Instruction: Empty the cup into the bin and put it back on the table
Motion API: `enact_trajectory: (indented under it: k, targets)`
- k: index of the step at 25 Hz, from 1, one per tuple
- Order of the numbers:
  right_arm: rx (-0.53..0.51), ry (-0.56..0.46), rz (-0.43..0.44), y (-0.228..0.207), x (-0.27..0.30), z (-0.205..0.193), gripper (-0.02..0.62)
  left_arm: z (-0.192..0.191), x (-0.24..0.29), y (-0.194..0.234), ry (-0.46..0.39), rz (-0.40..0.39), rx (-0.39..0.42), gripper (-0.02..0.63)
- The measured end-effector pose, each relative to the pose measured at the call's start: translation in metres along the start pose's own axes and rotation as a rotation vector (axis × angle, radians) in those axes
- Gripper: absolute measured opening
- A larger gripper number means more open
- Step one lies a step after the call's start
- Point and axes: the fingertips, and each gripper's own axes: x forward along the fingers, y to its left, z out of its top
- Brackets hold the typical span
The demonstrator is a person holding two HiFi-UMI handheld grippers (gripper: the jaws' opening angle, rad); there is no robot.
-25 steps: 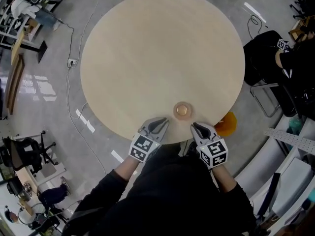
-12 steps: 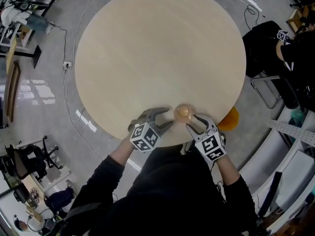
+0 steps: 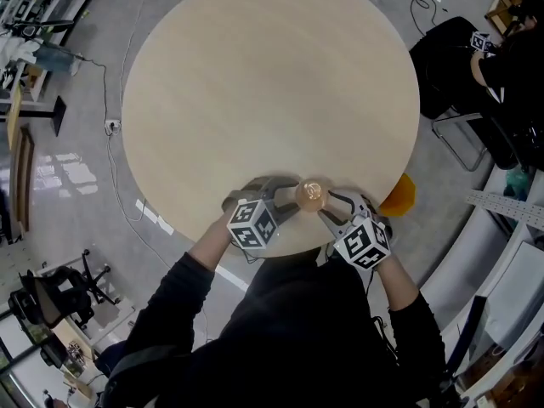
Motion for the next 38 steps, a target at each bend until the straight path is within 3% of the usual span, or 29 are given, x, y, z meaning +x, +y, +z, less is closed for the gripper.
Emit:
enact_trajectory:
  k: [7,15,21,29,38]
  targets:
    - [0.012,-0.032,-0.02,0.001,-0.005,0.008,0.181,0.005,-0.007,-0.002,-0.042,0.008,-0.046,0.212]
    - [-0.012,-0.069,-0.032,0.012,-0.035,0.006,0.181,0.028,-0.012,-0.021,-0.068,0.008,0.007,0.212]
    - [0.028,-0.121,-0.073,0.02,-0.083,-0.005,0.181,0.073,-0.016,-0.047,-0.1,0.011,0.062,0.212]
    - [0.057,-0.177,-0.096,0.05,-0.177,-0.042,0.181,0.144,-0.003,-0.12,-0.163,-0.056,0.095,0.212]
    - [0.097,-0.2,-0.179,0.072,-0.267,-0.095,0.181,0.216,0.029,-0.191,-0.204,-0.126,0.14,0.212]
